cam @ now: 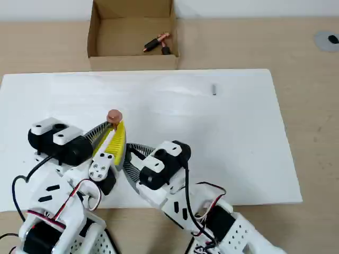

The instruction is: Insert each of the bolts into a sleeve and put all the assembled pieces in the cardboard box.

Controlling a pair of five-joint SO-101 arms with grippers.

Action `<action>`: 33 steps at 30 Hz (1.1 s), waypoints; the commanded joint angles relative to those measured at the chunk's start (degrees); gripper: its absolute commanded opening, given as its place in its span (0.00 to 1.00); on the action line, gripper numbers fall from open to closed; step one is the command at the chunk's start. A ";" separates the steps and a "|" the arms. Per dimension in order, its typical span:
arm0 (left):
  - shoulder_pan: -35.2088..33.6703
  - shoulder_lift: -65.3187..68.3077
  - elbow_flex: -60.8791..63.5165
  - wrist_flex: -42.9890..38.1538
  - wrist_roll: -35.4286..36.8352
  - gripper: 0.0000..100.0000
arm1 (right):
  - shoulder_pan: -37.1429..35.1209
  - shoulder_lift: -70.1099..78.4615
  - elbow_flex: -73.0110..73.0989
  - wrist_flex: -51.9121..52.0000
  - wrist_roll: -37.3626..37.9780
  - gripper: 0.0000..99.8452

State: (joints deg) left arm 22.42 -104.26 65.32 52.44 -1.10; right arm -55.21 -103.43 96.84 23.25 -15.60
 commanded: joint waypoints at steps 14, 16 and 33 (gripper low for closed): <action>5.27 -0.13 -2.37 3.60 1.93 0.01 | 1.36 -6.02 -0.13 -0.09 -0.44 0.01; 5.45 -0.13 -2.37 3.96 1.93 0.01 | 1.36 -6.02 -0.13 -0.09 -0.44 0.01; -2.90 -0.13 -2.55 8.00 10.81 0.19 | 1.36 -6.02 -0.13 0.09 -0.44 0.10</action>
State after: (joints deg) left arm 20.75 -104.18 65.32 59.91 9.19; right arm -54.95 -103.43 96.84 23.43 -15.69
